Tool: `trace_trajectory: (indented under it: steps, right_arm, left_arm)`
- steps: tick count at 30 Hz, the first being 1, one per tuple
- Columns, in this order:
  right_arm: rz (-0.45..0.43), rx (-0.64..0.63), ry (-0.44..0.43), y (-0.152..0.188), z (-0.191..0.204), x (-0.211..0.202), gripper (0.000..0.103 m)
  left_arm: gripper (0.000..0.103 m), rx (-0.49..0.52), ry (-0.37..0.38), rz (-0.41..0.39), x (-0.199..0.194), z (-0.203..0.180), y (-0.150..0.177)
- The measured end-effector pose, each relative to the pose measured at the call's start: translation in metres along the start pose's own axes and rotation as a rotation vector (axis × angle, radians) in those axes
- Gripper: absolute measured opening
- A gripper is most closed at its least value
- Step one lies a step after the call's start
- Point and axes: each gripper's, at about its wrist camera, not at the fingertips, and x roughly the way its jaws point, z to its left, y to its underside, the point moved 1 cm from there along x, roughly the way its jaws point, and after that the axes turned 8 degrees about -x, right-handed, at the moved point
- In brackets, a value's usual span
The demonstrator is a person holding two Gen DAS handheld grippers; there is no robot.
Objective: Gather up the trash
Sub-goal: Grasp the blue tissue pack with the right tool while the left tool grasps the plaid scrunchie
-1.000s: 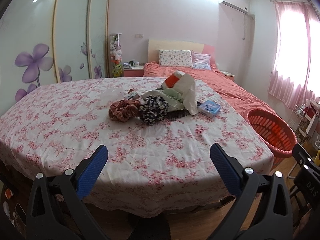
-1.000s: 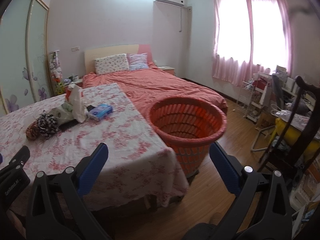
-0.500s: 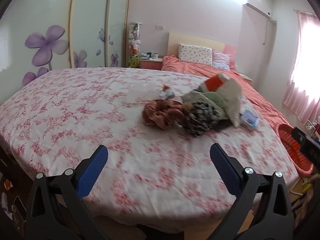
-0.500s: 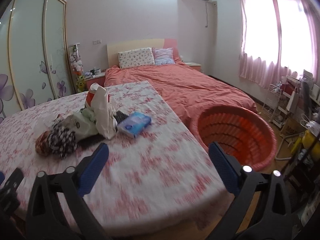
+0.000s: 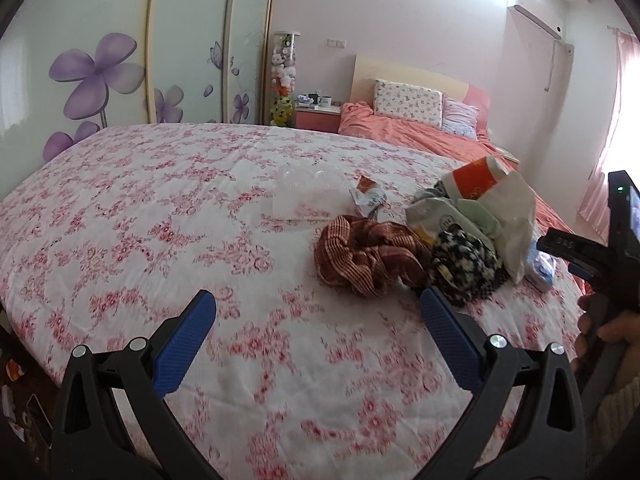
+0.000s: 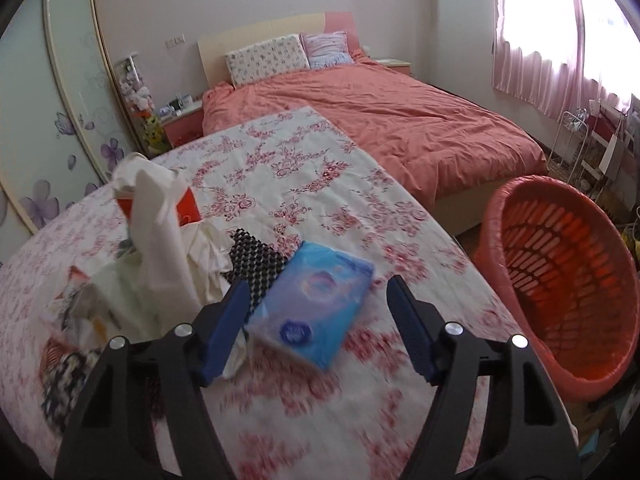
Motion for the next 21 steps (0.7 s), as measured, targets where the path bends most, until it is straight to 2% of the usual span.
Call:
trace_trajectory:
  steps: [5, 7, 10, 14, 18, 21]
  right_arm:
    - [0.058, -0.018, 0.018, 0.001, 0.002, 0.017, 0.068]
    - [0.067, -0.013, -0.004, 0.006, -0.002, 0.018, 0.062]
    - [0.066, -0.023, -0.007, 0.008, -0.006, 0.016, 0.06]
    - [0.067, -0.035, -0.001, 0.009, -0.005, 0.014, 0.061]
    - [0.077, -0.036, 0.008, 0.008, -0.002, 0.017, 0.064]
    - [0.09, -0.032, -0.008, 0.011, -0.004, 0.017, 0.063]
  left_arm:
    - [0.101, -0.012, 0.001, 0.016, 0.015, 0.001, -0.012]
    - [0.101, -0.017, 0.002, 0.018, 0.021, 0.002, -0.017]
    - [0.098, -0.021, 0.009, 0.035, 0.031, 0.001, -0.025]
    - [0.087, -0.01, 0.025, 0.082, 0.048, -0.002, -0.03]
    - [0.076, 0.019, 0.009, 0.138, 0.067, -0.009, -0.033]
    - [0.073, 0.021, 0.0, 0.179, 0.076, -0.007, -0.03]
